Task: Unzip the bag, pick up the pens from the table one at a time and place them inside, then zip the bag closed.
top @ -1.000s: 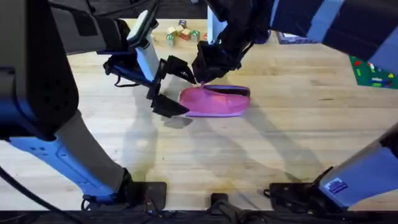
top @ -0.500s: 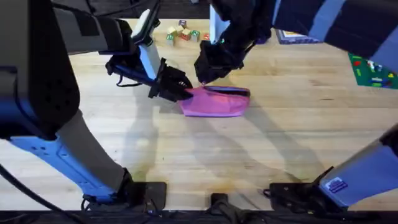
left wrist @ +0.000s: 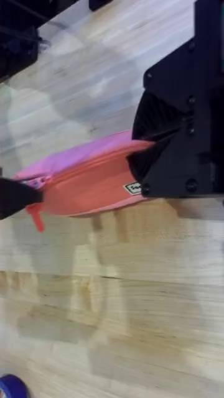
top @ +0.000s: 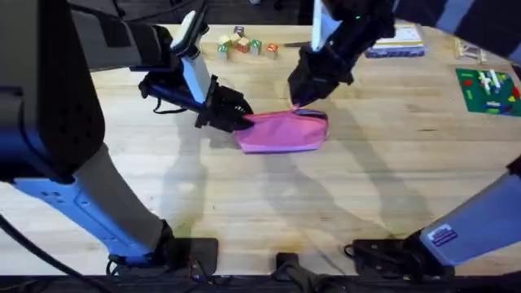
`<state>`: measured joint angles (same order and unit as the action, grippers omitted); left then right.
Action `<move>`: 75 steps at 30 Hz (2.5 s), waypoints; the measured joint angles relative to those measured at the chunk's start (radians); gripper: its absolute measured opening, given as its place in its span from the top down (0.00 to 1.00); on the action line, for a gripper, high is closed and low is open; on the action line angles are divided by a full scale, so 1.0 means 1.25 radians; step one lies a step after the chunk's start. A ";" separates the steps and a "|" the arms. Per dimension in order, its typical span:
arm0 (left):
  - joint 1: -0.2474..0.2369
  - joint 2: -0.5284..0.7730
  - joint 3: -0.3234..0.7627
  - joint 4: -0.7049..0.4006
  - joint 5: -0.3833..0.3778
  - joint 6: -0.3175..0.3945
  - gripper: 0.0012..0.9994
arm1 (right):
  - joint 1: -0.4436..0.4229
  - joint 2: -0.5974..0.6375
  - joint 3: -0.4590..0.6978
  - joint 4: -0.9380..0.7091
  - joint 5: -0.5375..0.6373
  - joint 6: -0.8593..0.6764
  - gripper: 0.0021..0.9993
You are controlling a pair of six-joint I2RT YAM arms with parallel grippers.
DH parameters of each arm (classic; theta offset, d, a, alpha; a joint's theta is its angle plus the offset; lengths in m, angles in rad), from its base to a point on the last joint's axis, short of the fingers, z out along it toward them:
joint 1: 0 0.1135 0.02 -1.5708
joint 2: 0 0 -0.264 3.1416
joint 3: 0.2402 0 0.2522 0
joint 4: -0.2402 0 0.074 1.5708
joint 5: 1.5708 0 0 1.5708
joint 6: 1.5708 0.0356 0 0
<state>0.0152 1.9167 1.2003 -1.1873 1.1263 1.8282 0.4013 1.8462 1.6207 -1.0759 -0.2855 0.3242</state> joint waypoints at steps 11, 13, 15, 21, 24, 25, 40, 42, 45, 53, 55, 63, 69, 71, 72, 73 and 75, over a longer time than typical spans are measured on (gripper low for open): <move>-0.003 0.000 0.000 0.000 -0.003 -0.003 0.96 | -0.135 0.000 0.000 -0.026 0.020 -0.055 0.97; -0.003 0.000 0.000 0.000 -0.003 -0.003 0.96 | -0.148 0.000 0.000 -0.026 0.027 -0.062 0.97; -0.004 0.000 0.000 0.002 -0.002 -0.003 0.96 | -0.157 0.000 0.000 -0.026 0.033 -0.069 0.97; -0.007 0.000 0.000 0.004 0.001 -0.003 0.96 | -0.167 0.000 0.000 -0.024 0.066 -0.089 0.97; -0.011 0.000 0.000 0.006 0.005 -0.003 0.96 | -0.168 0.001 -0.018 0.007 0.105 -0.097 0.97; -0.011 0.000 0.000 0.005 0.004 -0.003 0.96 | -0.172 0.001 -0.037 0.031 0.114 -0.099 0.97; -0.016 0.000 0.000 0.009 0.005 -0.003 0.96 | -0.240 0.001 -0.240 0.241 0.102 -0.074 0.97; -0.016 0.000 0.000 0.009 0.005 -0.003 0.96 | -0.240 0.001 -0.240 0.242 0.102 -0.074 0.97; -0.016 0.000 0.000 0.008 0.005 -0.003 0.96 | -0.240 0.000 -0.240 0.233 0.103 -0.074 0.97; -0.004 0.000 0.000 -0.001 -0.011 -0.003 0.96 | -0.269 -0.050 -0.216 0.161 0.183 -0.078 0.12; -0.003 0.000 0.000 -0.001 -0.011 -0.003 0.96 | -0.273 -0.081 -0.203 0.140 0.196 -0.087 0.01; -0.003 0.000 0.000 -0.002 -0.013 -0.003 0.96 | -0.271 -0.232 -0.189 0.061 0.198 -0.119 0.00; -0.003 0.000 0.000 -0.001 -0.013 -0.003 0.96 | -0.271 -0.359 -0.188 0.024 0.170 -0.159 0.00; -0.003 0.000 0.000 -0.005 -0.012 -0.002 0.67 | -0.271 -0.388 -0.188 0.022 0.168 -0.162 0.00; -0.003 0.000 0.000 -0.007 -0.011 -0.002 0.52 | -0.271 -0.390 -0.188 0.021 0.168 -0.162 0.00; -0.003 0.000 0.000 -0.008 -0.011 -0.003 0.36 | -0.271 -0.390 -0.188 0.021 0.168 -0.162 0.00; -0.003 0.000 0.000 -0.008 -0.010 -0.005 0.06 | -0.271 -0.390 -0.188 0.020 0.168 -0.162 0.00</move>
<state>0.0109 1.9171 1.2003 -1.1974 1.1144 1.8224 0.0624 1.3586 1.3861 -1.0504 -0.0757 0.1218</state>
